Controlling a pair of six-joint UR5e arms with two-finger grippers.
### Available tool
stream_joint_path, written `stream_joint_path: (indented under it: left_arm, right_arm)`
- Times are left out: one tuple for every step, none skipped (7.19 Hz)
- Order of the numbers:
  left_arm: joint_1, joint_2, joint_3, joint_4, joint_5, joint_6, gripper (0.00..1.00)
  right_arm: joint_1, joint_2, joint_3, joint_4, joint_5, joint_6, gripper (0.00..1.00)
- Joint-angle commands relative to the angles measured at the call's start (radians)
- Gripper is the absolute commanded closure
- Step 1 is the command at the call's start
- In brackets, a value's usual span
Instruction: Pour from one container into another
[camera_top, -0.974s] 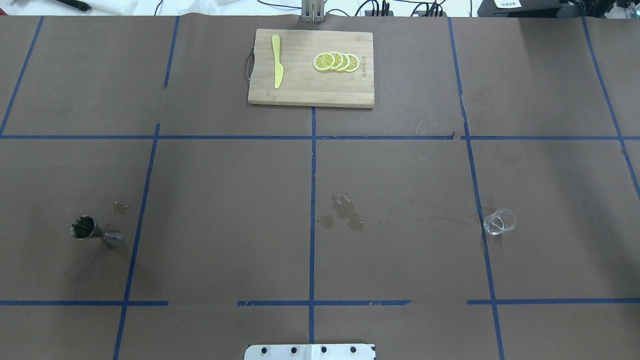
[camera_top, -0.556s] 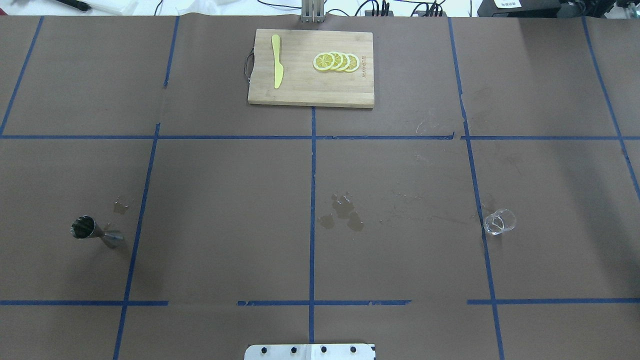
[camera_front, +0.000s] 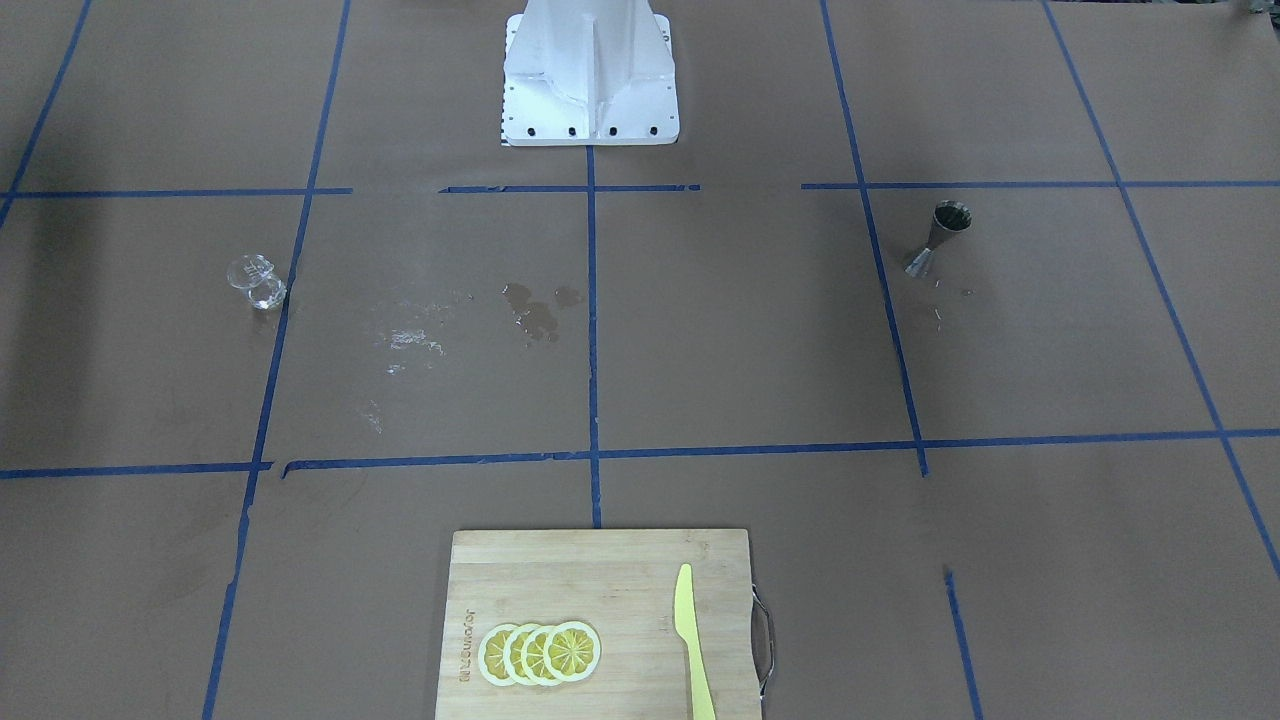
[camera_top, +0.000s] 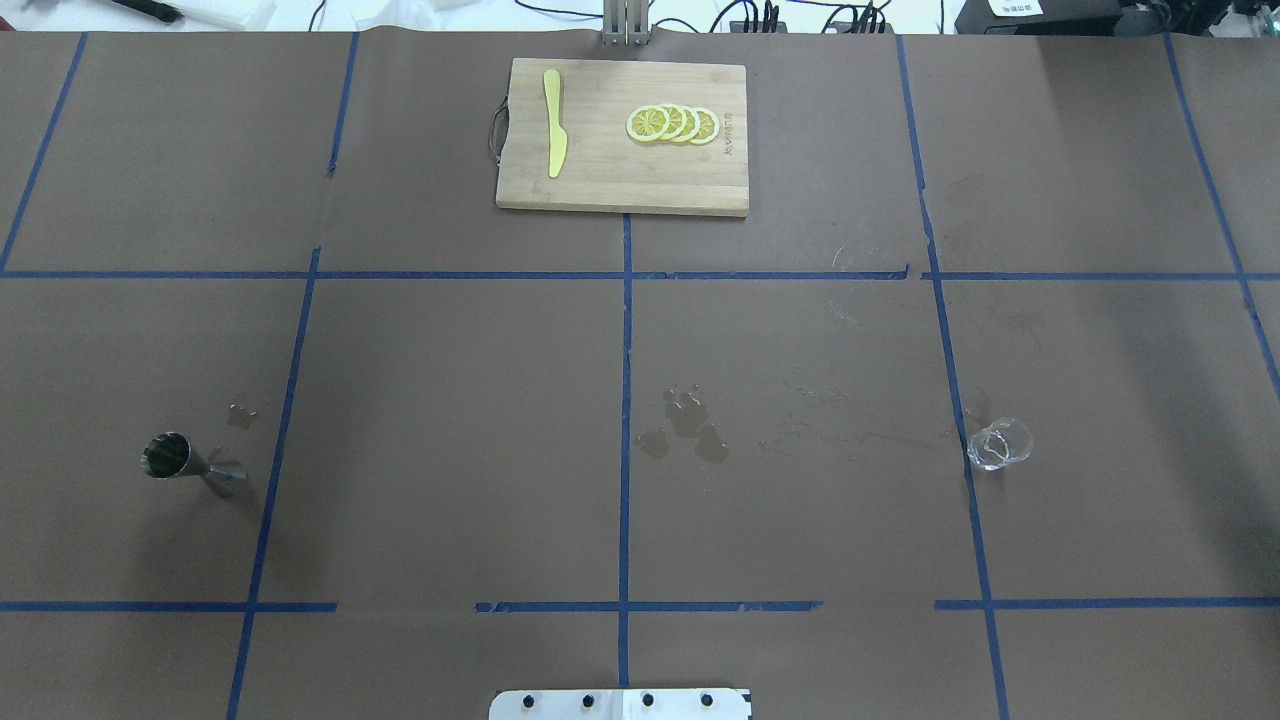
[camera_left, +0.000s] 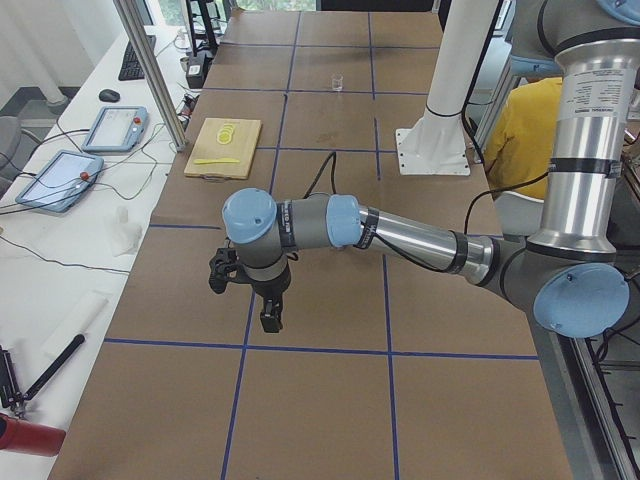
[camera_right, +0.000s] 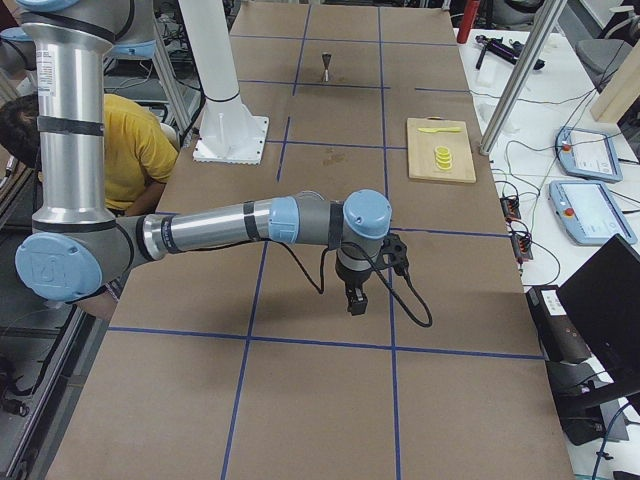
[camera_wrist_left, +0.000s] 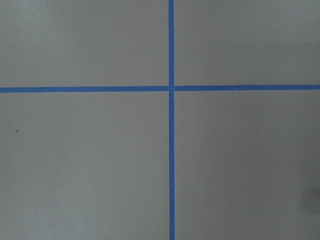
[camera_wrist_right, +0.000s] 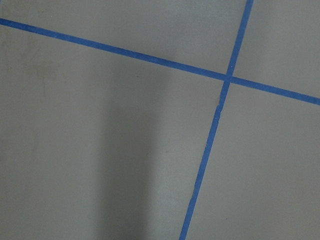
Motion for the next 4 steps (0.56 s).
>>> stream_joint_path:
  left_arm:
    - [0.007,-0.001,0.113,-0.200,-0.006,-0.006,0.00]
    - [0.008,-0.009,0.121,-0.202,0.000,0.002,0.00]
    - [0.007,-0.012,0.107,-0.197,0.002,0.006,0.00]
    - [0.007,-0.010,0.095,-0.197,0.002,0.006,0.00]
  right_arm:
    - [-0.057,0.006,0.004,0.022,-0.008,0.044,0.00]
    - [-0.057,0.008,0.002,0.022,-0.008,0.044,0.00]
    - [-0.057,0.041,-0.014,0.025,-0.005,0.050,0.00]
    - [-0.057,0.051,-0.028,0.025,-0.003,0.049,0.00]
